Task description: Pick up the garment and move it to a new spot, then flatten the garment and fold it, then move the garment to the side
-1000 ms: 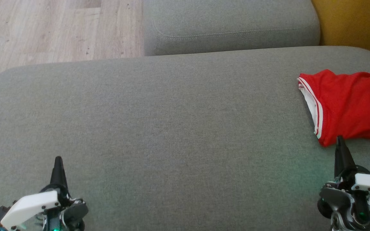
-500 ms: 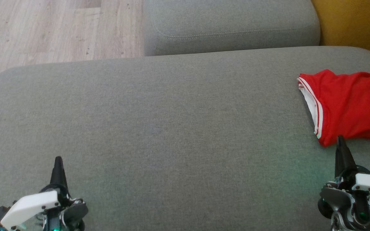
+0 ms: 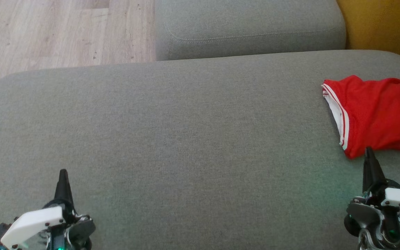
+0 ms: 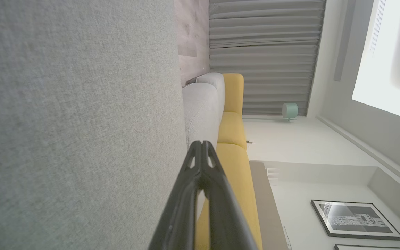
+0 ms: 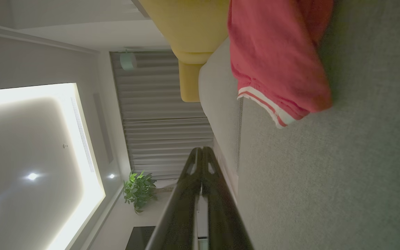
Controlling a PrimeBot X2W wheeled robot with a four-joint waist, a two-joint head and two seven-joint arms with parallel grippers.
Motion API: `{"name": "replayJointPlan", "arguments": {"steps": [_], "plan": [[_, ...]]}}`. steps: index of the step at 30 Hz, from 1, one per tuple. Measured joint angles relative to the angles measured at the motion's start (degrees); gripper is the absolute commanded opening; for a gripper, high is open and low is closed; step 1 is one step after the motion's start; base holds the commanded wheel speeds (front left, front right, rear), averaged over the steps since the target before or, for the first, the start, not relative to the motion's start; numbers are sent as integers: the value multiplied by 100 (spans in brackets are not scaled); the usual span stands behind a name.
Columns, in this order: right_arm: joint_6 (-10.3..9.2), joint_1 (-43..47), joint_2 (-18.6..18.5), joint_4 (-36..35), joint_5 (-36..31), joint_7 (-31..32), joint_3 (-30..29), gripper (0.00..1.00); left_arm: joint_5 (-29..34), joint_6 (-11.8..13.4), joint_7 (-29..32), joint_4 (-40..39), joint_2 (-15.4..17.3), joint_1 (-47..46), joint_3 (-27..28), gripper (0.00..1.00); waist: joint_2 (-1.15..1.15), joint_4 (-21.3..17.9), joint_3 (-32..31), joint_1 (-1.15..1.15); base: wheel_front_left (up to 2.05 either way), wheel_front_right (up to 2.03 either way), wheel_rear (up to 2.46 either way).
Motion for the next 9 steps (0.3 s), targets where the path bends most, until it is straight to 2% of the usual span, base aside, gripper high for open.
{"name": "replayJointPlan", "arguments": {"steps": [9], "plan": [[0,0,1,0,0,43,-16,0,0,0,0,0,-3,0,3,0,0,0,0,0,0,0,0]]}}
